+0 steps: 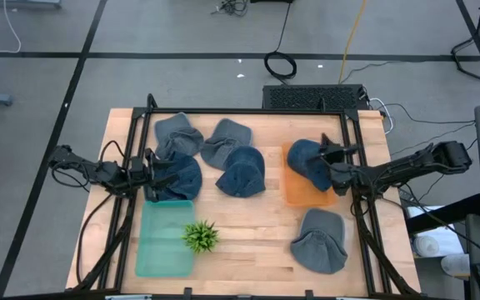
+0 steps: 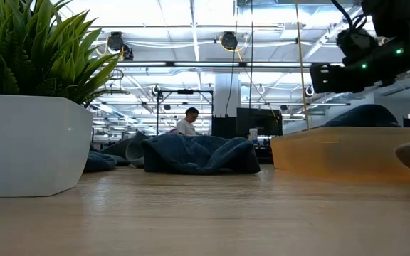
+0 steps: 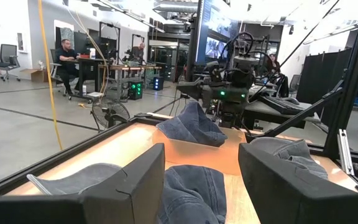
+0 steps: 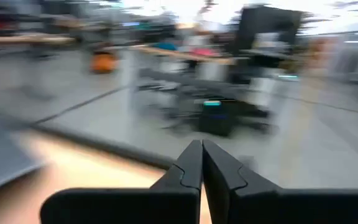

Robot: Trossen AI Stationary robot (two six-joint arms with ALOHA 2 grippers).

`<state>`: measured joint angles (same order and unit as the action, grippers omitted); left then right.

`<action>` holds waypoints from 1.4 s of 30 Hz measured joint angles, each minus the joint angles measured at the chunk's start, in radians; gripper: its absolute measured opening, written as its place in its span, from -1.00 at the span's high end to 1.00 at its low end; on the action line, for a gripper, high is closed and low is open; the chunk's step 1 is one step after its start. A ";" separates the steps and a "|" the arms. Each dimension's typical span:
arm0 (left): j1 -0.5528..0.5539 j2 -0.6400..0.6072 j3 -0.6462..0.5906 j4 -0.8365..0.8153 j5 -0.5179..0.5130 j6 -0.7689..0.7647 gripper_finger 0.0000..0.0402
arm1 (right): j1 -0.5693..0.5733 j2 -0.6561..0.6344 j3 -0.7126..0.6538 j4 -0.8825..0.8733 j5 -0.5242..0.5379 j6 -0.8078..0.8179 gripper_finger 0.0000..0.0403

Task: Pick & Place hat
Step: Put the bottom blue cap into the orange bin

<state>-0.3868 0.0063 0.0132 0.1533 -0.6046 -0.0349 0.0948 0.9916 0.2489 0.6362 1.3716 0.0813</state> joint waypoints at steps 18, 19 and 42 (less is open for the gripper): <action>0.000 0.000 0.000 0.000 0.000 0.000 -0.07 | -0.018 0.185 0.322 -0.320 -0.276 0.132 1.00; 0.000 0.000 0.000 0.000 0.000 0.000 -0.07 | -0.018 0.201 0.362 -0.392 -0.277 0.157 1.00; 0.000 0.000 0.000 0.000 0.000 0.000 -0.07 | -0.200 0.367 0.833 -1.399 -0.822 0.617 1.00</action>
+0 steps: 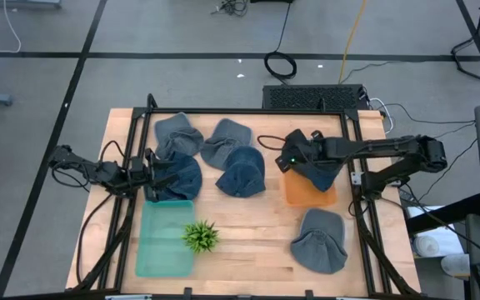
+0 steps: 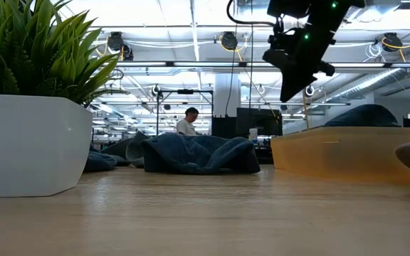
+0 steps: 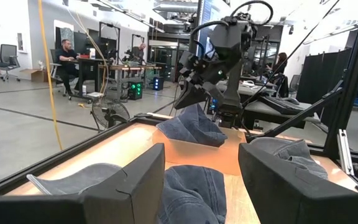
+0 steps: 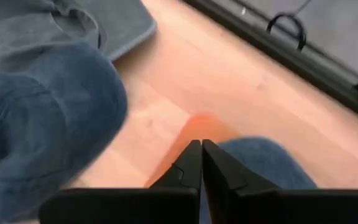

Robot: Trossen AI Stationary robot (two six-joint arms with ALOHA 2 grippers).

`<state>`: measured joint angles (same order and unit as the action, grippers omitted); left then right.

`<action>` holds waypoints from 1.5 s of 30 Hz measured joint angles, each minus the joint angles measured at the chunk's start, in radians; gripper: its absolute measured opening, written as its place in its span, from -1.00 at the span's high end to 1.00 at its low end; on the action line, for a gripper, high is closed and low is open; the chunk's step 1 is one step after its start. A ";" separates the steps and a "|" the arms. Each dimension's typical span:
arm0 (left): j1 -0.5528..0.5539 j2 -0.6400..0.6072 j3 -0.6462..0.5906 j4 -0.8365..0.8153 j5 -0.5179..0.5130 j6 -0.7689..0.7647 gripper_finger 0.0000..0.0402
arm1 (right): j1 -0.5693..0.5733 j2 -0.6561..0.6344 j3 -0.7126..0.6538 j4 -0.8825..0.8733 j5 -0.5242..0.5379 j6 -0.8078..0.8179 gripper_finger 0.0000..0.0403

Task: Pick & Place hat
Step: Put the bottom blue cap into the orange bin

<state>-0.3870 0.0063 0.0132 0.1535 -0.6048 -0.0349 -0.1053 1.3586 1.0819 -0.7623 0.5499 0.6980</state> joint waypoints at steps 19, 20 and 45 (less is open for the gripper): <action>0.000 0.000 0.000 0.000 0.000 0.000 -0.07 | 0.117 -0.001 0.073 -0.607 -0.299 0.287 1.00; 0.000 0.000 0.000 0.000 0.000 0.000 -0.07 | 0.125 0.003 0.059 -0.612 -0.295 0.287 1.00; 0.000 0.000 0.000 0.000 0.000 0.000 -0.07 | 0.161 0.175 -0.174 -0.198 -0.451 0.169 1.00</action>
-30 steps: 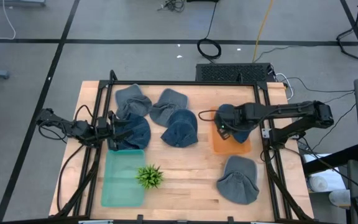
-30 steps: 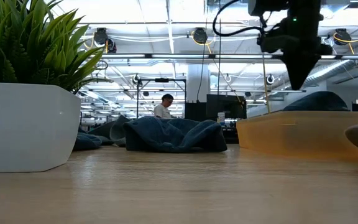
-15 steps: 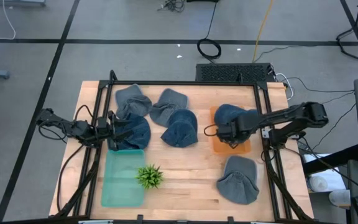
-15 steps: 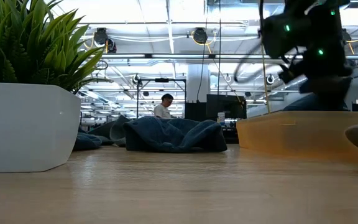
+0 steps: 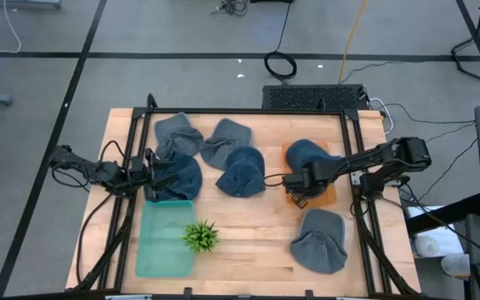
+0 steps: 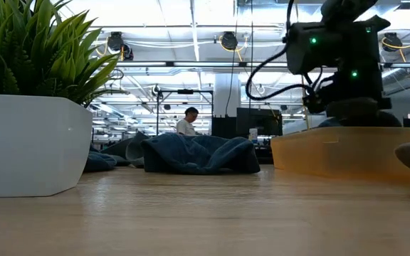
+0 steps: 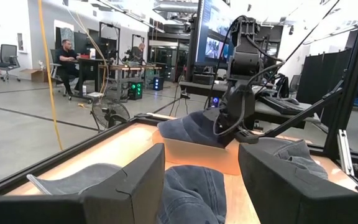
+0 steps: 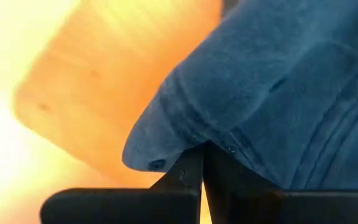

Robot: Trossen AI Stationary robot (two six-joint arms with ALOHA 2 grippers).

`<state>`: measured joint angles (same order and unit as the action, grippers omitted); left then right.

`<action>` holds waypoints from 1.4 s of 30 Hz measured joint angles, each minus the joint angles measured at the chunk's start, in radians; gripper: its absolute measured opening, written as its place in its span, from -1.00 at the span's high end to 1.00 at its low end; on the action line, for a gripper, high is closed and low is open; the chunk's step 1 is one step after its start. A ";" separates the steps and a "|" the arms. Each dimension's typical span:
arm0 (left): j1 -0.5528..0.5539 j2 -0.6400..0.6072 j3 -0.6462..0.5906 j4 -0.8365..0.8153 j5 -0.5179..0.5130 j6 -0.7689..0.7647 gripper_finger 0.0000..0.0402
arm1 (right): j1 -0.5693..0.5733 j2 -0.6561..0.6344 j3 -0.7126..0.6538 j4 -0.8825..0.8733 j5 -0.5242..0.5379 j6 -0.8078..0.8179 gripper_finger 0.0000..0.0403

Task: Pick & Place hat
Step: Put the bottom blue cap into the orange bin

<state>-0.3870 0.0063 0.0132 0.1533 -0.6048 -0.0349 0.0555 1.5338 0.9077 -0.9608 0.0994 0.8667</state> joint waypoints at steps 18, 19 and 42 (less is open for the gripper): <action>0.000 0.000 0.000 0.000 0.000 0.000 -0.07 | 0.001 -0.013 0.193 -0.026 0.039 -0.105 1.00; 0.000 0.000 0.000 0.000 0.000 0.000 -0.07 | 0.006 -0.018 0.223 -0.088 0.083 -0.107 1.00; 0.000 0.000 0.000 0.005 0.000 0.000 -0.07 | -0.014 -0.079 0.018 -0.227 0.201 -0.045 1.00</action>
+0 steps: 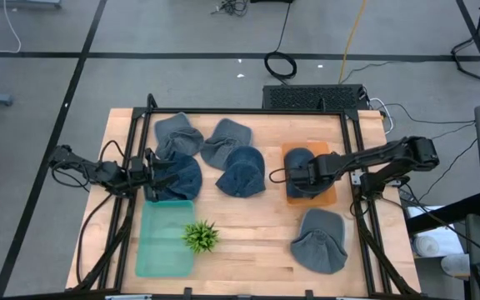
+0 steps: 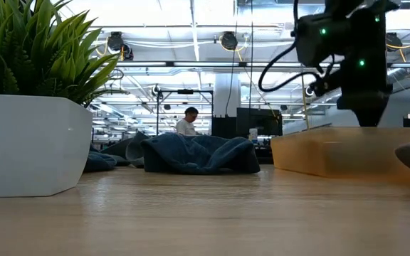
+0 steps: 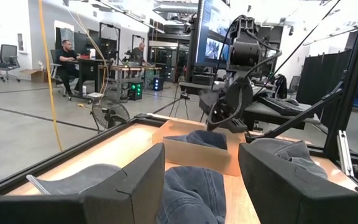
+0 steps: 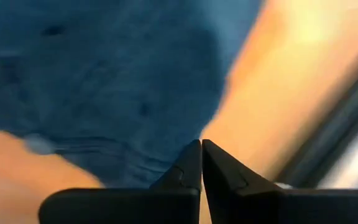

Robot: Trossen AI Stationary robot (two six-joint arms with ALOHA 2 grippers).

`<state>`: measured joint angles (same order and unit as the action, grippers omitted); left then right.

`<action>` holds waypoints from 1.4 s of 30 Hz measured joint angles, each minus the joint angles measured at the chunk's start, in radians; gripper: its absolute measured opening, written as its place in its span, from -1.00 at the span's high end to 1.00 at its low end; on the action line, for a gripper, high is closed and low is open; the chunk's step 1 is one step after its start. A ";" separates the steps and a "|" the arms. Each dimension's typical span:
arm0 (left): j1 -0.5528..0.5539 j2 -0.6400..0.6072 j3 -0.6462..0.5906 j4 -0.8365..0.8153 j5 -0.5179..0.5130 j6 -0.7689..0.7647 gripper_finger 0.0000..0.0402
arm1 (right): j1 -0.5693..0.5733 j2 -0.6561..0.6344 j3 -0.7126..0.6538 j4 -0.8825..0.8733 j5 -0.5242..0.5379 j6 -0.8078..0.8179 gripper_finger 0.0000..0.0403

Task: Pick & Place hat
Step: Put the bottom blue cap into the orange bin, then put the right blue cap into the orange bin

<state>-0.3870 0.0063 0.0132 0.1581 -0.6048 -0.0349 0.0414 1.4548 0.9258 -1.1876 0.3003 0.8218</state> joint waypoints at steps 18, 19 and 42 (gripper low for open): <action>0.000 0.000 0.000 0.000 0.000 0.000 -0.07 | 0.000 -0.089 0.152 -0.191 0.120 -0.001 1.00; 0.000 0.000 0.000 0.000 0.000 0.000 -0.07 | 0.000 -0.102 0.164 -0.178 0.123 -0.015 1.00; 0.000 0.000 0.000 0.011 0.000 -0.028 -0.07 | 0.000 -0.297 0.189 0.401 0.273 -0.422 0.56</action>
<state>-0.3866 0.0063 0.0132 0.1688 -0.6048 -0.0628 0.0414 1.1580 1.1149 -0.7867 0.5730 0.3999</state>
